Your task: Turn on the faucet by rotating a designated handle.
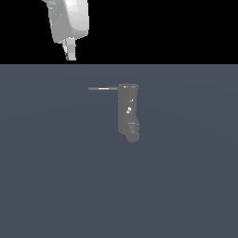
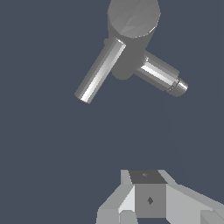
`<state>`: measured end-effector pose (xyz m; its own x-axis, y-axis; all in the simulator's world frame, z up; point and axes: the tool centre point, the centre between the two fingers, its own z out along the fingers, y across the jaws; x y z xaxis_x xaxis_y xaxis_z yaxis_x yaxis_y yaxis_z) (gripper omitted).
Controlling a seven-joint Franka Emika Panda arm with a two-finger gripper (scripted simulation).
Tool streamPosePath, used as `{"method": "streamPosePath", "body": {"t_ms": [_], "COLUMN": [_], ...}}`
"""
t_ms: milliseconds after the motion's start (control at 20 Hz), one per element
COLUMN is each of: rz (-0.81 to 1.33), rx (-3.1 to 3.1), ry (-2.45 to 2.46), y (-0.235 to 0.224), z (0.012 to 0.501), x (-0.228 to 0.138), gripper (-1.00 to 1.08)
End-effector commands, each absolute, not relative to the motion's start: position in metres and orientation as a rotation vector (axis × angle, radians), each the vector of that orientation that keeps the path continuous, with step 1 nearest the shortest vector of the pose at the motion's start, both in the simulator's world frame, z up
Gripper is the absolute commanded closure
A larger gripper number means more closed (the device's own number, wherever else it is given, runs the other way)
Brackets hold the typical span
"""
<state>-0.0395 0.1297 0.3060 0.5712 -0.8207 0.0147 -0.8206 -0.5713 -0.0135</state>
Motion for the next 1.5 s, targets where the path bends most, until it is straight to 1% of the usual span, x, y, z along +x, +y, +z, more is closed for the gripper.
{"method": "streamPosePath", "body": {"t_ms": [0, 400, 850, 1150, 1450], "rz": [-0.028, -0.02, -0.01, -0.005, -0.001], "rx": [-2.742, -2.603, -2.422, -2.329, -2.283], "ry": [1.523, 1.754, 2.003, 2.111, 2.159], "y": [0.13, 0.126, 0.112, 0.101, 0.096], "z": [0.296, 0.263, 0.225, 0.209, 0.202], "x": [-0.026, 0.02, 0.071, 0.094, 0.104], "gripper": [1.08, 1.08, 1.08, 1.08, 1.08]}}
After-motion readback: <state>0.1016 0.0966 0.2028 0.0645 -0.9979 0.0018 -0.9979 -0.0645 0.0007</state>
